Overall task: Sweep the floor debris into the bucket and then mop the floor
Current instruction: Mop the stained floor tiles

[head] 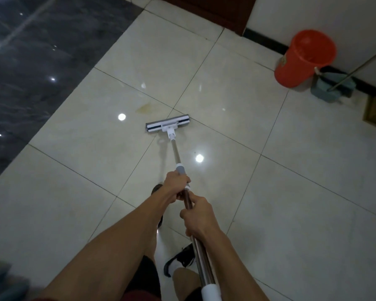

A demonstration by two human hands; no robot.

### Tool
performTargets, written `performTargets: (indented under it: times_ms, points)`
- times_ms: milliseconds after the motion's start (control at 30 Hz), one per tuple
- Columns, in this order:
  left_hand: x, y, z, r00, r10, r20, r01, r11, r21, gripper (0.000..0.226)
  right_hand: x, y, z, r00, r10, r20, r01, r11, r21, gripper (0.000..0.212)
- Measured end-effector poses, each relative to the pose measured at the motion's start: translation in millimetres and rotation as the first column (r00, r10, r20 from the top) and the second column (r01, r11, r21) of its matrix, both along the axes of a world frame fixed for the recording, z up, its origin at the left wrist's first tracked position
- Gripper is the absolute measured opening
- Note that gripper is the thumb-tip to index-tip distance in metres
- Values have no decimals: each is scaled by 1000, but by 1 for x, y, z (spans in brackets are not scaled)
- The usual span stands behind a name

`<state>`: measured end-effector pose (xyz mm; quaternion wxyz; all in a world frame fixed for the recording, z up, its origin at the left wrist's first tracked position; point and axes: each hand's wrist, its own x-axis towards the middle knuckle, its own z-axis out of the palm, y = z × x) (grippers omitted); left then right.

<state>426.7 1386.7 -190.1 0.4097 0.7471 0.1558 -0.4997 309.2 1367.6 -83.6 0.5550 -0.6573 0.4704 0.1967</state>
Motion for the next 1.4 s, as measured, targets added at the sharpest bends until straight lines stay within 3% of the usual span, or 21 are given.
performTargets:
  times_ms: [233,500,867,1033,1133,1400]
  points:
    - [30,0,-11,982,188,-17,-188,981,-46,6,39,-1,-14,998,52,33,-51,997,-50,42]
    - [81,-16,-37,980,197,-11,-197,980,-28,13,87,-16,-38,999,36,2,-36,997,-74,43]
    - [290,-78,-56,984,176,12,-175,984,-44,7,290,-81,-79,999,48,-1,-48,997,-52,45]
    - [377,-95,-68,986,169,4,-168,982,-82,33,375,-102,-98,995,98,5,-98,993,-65,37]
    - [387,-89,-70,990,138,-23,-139,988,-67,39,384,-98,-104,990,141,-2,-141,989,-45,37]
    - [335,-49,-66,996,-16,-82,14,1000,-18,37,326,-55,-91,971,229,-69,-233,971,-47,60]
